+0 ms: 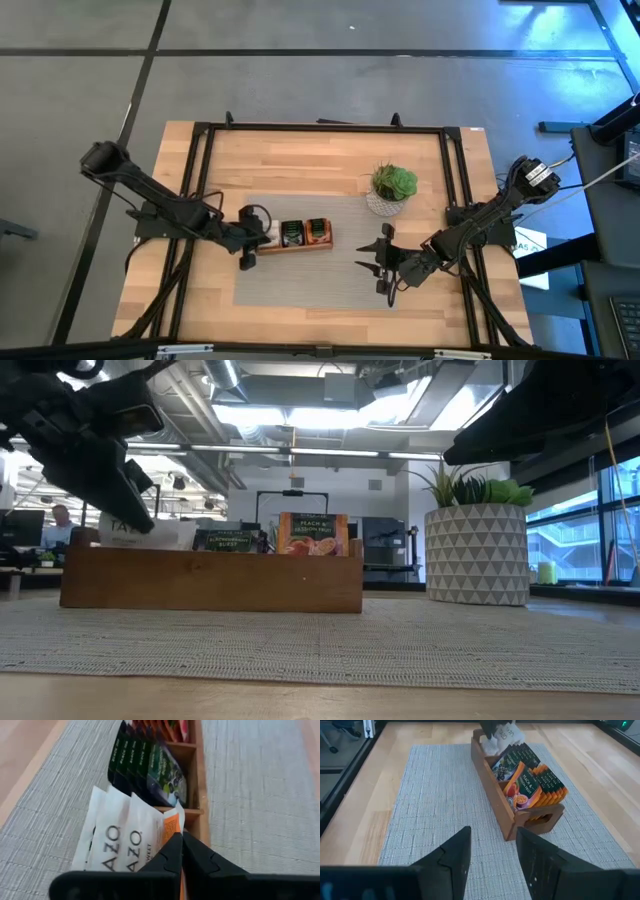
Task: Pick & Place Tea
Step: Put the white tea bag into the left section of the wooden organizer
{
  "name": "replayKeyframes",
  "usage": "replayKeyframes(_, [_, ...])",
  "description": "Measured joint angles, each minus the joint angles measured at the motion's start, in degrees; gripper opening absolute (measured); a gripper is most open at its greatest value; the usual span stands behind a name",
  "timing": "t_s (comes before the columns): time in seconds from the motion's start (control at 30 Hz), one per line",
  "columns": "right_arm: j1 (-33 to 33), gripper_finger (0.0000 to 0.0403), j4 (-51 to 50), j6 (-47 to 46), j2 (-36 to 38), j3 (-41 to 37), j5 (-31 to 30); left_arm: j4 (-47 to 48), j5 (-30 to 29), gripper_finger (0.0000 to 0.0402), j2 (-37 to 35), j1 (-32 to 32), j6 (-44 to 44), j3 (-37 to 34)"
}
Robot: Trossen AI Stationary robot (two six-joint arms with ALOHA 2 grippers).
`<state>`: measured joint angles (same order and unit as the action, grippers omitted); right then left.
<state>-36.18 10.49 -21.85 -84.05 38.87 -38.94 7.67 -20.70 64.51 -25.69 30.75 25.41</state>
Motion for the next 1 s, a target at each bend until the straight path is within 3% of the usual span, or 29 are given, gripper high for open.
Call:
replayKeyframes(0.73, [0.01,0.0158,-0.03,-0.15,0.0,0.0,0.0,2.99,-2.32,0.0007,-1.9,-0.02,-2.45,0.0])
replayKeyframes(1.0, [0.01,0.0158,-0.03,-0.2,0.0,0.0,0.0,3.11,-3.21,0.0049,-1.92,0.93,-1.29,0.0])
